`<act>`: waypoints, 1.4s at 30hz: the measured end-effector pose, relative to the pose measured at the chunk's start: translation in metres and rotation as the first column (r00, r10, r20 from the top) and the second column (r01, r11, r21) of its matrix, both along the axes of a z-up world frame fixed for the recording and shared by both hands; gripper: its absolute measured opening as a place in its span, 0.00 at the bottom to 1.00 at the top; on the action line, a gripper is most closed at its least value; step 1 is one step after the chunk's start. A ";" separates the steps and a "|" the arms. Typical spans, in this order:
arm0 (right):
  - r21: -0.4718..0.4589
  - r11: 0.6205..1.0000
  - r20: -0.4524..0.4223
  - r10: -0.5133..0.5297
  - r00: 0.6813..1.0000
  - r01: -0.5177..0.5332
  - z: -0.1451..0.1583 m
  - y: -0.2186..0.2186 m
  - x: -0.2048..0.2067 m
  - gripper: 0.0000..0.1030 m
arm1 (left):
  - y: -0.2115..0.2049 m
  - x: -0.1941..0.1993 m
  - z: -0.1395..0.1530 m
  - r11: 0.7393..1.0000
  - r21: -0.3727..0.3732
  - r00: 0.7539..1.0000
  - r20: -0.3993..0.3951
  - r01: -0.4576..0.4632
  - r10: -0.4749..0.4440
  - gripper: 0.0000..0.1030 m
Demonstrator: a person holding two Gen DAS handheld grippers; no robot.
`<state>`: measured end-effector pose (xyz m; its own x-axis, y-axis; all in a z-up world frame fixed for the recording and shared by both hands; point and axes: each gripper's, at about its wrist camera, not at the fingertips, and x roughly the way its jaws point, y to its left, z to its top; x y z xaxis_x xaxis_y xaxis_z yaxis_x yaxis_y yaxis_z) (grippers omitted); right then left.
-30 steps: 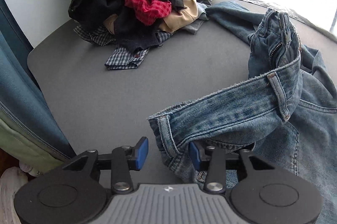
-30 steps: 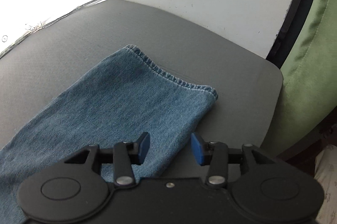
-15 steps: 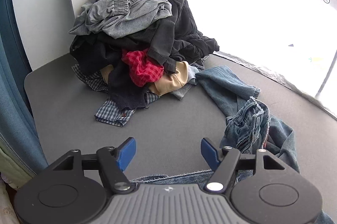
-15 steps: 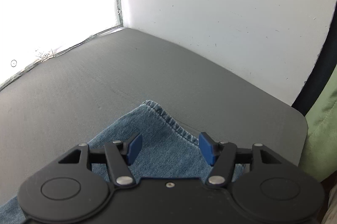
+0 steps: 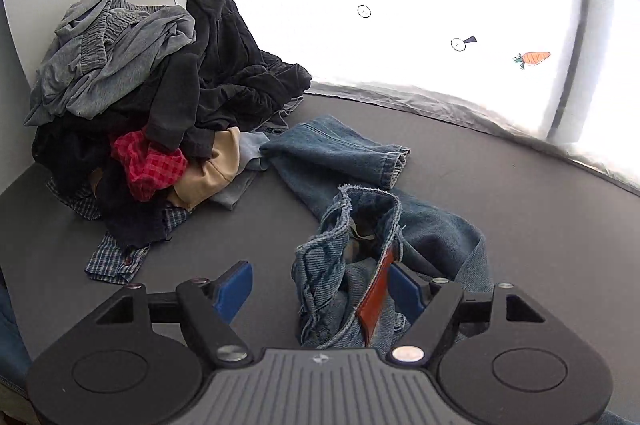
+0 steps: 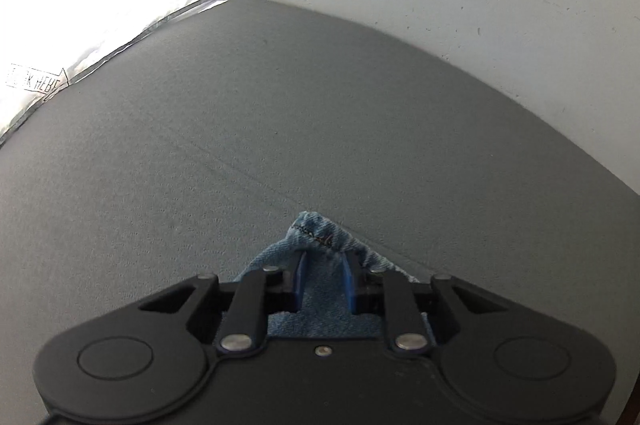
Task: Fold clothes
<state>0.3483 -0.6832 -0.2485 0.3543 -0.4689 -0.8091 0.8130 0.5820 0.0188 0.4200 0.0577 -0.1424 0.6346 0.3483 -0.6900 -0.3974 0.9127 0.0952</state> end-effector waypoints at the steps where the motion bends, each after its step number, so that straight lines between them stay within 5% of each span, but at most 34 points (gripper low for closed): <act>1: -0.007 1.000 -0.003 -0.017 1.000 0.017 0.001 -0.001 0.003 0.15 | -0.004 0.006 0.000 1.000 0.007 1.000 -0.005 0.014 -0.014 0.73; 7: -0.144 0.987 -0.098 0.052 0.994 -0.066 0.013 0.027 0.024 0.29 | -0.040 0.015 0.003 0.965 0.254 0.997 0.022 0.071 -0.079 0.73; 11: -0.157 0.975 -0.096 0.142 0.985 -0.155 0.019 0.067 0.026 0.33 | -0.061 0.016 0.005 0.942 0.273 0.977 0.029 0.197 -0.213 0.71; 14: -0.127 0.965 -0.093 0.220 0.971 -0.231 0.018 0.098 0.031 0.33 | -0.067 0.031 -0.013 0.928 0.287 0.972 -0.059 0.237 -0.229 0.49; 16: -0.112 0.953 -0.086 0.272 0.958 -0.281 0.019 0.118 0.034 0.33 | -0.057 0.039 -0.024 0.951 0.224 0.976 -0.087 0.215 -0.200 0.23; 18: -0.104 0.940 -0.074 0.318 0.945 -0.325 0.022 0.138 0.039 0.33 | -0.042 0.045 -0.035 0.971 0.154 0.980 -0.118 0.180 -0.163 0.13; 23: -0.094 0.915 -0.035 0.391 0.920 -0.392 0.030 0.185 0.038 0.37 | -0.030 0.050 -0.045 0.954 0.191 0.968 -0.142 0.232 -0.207 0.17; 27: -0.087 0.912 -0.023 0.401 0.916 -0.402 0.032 0.216 0.032 0.39 | -0.029 0.057 -0.041 0.925 0.249 0.955 -0.147 0.288 -0.258 0.33; 35: -0.050 0.921 -0.005 0.387 0.922 -0.386 0.027 0.263 0.030 0.41 | -0.009 0.078 -0.053 0.929 0.141 0.931 -0.186 0.342 -0.315 0.37; 42: -0.017 0.929 -0.004 0.370 0.929 -0.371 0.026 0.294 0.045 0.43 | -0.004 0.090 -0.073 0.917 0.075 0.904 -0.216 0.392 -0.369 0.51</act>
